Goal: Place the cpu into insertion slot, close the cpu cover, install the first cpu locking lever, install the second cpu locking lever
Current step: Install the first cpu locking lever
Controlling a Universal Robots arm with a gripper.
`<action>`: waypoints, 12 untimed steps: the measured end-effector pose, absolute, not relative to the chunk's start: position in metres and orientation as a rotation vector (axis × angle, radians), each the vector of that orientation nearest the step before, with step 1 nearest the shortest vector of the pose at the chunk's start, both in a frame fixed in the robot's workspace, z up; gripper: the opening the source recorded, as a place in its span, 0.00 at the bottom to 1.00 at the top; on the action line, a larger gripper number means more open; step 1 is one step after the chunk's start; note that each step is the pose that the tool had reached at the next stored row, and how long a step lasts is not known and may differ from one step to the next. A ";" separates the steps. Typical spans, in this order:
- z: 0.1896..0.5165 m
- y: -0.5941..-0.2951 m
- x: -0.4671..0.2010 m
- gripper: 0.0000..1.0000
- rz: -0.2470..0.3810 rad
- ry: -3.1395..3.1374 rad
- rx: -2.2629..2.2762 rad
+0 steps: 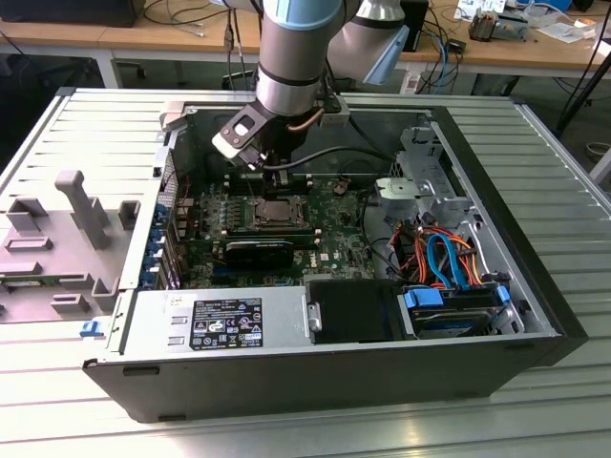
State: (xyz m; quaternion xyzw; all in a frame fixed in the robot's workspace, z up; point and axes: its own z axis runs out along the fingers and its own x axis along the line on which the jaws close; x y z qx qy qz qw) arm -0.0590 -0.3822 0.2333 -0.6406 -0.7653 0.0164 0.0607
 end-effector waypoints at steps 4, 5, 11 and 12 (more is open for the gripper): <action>0.233 -0.382 -0.059 0.11 0.051 -2.327 -1.924; 0.233 -0.382 -0.059 0.11 0.051 -2.331 -1.921; 0.233 -0.382 -0.059 0.11 0.054 -2.357 -1.889; 0.233 -0.382 -0.059 0.11 0.054 -2.361 -1.883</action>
